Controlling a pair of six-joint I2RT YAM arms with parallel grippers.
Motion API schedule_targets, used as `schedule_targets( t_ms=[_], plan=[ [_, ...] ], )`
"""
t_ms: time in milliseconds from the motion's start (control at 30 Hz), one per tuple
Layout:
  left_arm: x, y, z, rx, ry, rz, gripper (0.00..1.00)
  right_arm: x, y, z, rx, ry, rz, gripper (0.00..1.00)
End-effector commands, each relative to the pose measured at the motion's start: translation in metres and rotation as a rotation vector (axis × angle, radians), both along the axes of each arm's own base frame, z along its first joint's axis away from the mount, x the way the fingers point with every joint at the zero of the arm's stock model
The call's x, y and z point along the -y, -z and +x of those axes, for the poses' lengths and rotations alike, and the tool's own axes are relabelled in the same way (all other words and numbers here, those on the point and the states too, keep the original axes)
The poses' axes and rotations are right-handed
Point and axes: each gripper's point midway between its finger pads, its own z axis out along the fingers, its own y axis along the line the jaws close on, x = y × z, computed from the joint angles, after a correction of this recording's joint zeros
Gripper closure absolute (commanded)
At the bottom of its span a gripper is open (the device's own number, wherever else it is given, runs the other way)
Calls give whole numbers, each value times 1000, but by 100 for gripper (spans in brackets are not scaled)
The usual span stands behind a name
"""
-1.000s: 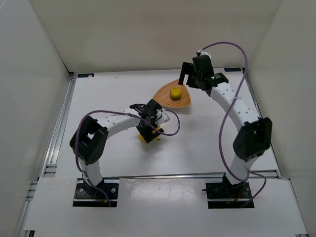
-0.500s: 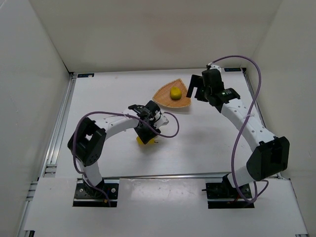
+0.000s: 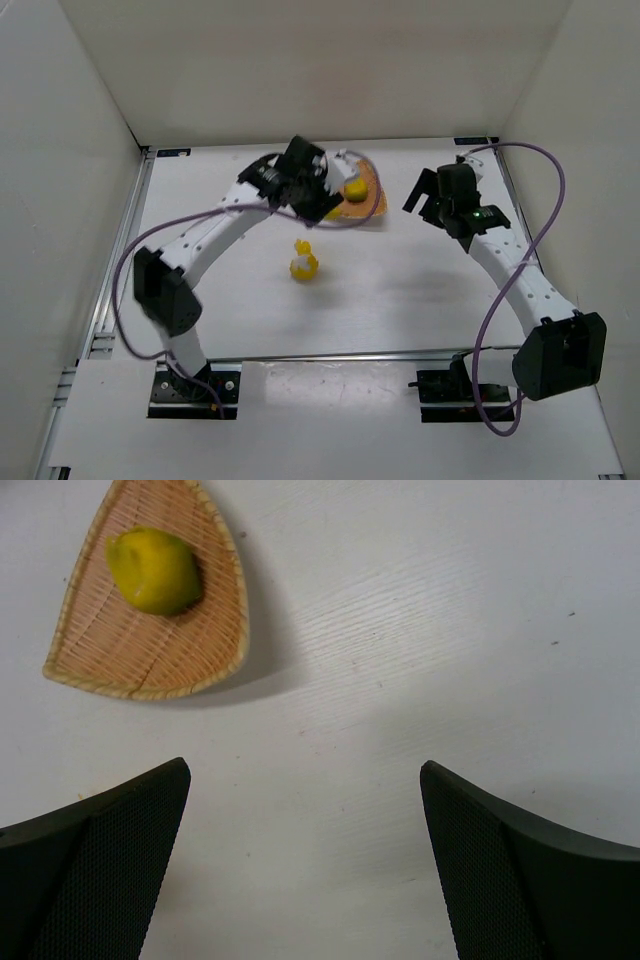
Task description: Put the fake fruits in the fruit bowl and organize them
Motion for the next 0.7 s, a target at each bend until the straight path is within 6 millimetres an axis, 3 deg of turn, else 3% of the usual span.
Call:
schedule_targets(
  t_ms=[0,33,67,100,133,200,367,400,533,567,600,633,667],
  plan=[
    [30,8,86,69,-123,-77,58,24,-25,2,81,108,15,0],
    [39,-21,114,128,-167,-154,58,29,-23,1,73,119,11,0],
    [48,-20,125,126,-180,-167,58,29,-21,-1,60,119,7,0],
    [52,8,143,92,-209,-154,58,34,-24,-2,66,121,8,0],
    [59,-13,161,128,-242,-226,58,39,-19,-6,39,120,-14,0],
    [66,-2,185,139,-295,-274,55,42,-24,-5,36,120,-27,0],
    [80,-2,212,162,-359,-418,51,69,-27,-8,22,183,-115,0],
    [83,13,217,149,-361,-406,49,75,-30,-7,28,189,-124,0],
    [90,29,219,119,-351,-413,46,84,-34,-5,33,199,-141,0],
    [90,35,218,110,-353,-405,43,87,-34,-5,33,208,-141,0],
    [90,45,214,86,-347,-395,32,87,-29,-6,14,206,-146,0],
    [91,45,211,74,-336,-399,8,87,-33,-4,20,197,-139,0],
    [89,46,208,69,-337,-394,0,85,-32,-4,18,179,-136,0]
  ],
)
